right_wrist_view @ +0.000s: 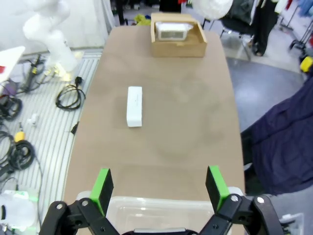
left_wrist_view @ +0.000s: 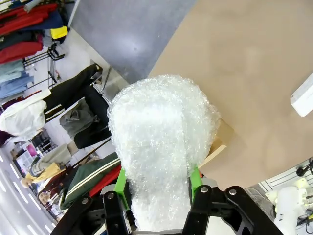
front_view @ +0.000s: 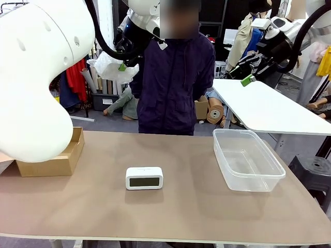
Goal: Separate and place wrapped and unwrapped clocks.
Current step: If the picked Digital clock is wrapped, place it in the Package Box ; if not, place it in the Organizing box.
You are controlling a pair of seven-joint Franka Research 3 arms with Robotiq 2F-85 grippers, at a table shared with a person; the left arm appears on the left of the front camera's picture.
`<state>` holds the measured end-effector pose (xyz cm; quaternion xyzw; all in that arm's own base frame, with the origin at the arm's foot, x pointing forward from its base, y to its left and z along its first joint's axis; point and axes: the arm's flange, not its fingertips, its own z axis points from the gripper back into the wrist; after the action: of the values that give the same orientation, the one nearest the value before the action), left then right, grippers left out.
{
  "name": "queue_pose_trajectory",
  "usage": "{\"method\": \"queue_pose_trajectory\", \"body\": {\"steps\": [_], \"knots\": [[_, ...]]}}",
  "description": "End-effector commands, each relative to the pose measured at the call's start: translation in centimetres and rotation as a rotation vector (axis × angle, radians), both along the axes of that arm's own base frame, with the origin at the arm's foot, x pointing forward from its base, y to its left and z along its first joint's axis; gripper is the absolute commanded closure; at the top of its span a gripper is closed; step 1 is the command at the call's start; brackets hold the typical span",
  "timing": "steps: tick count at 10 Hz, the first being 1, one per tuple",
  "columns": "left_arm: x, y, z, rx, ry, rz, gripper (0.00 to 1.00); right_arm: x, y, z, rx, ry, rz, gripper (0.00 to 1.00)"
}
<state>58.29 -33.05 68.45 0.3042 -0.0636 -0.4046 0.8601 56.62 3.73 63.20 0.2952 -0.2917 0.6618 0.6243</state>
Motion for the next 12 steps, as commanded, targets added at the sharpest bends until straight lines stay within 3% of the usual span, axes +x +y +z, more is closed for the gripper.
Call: {"method": "queue_pose_trajectory", "body": {"steps": [1,3,6,7,8,9,11,12], "knots": [[-1.1,-0.5,1.2,-0.13,0.066,0.122,1.0,0.1,0.3,0.3,-0.022,0.006,-0.022,0.0],[-3.4,-1.5,3.8,-0.233,0.166,0.238,1.0,0.1,0.3,0.3,-0.022,0.006,-0.022,0.0],[-7.4,-1.4,10.1,-0.224,0.387,0.252,1.0,0.1,0.3,0.3,-0.022,0.006,-0.022,0.0],[-8.3,-1.6,11.3,-0.189,0.374,0.242,1.0,0.1,0.3,0.3,-0.022,0.006,-0.022,0.0],[-9.0,-1.4,12.3,-0.207,0.314,0.241,1.0,0.1,0.3,0.3,-0.022,0.006,-0.022,0.0],[-10.1,-0.3,13.3,-0.274,0.19,0.239,1.0,0.1,0.3,0.3,-0.022,0.006,-0.022,0.0],[-11.9,3.1,13.1,-0.189,-0.066,0.313,1.0,0.1,0.3,0.3,-0.022,0.006,-0.022,0.0],[-12.9,4.9,12.6,-0.148,-0.113,0.383,1.0,0.1,0.3,0.3,-0.022,0.006,-0.022,0.0]]}}
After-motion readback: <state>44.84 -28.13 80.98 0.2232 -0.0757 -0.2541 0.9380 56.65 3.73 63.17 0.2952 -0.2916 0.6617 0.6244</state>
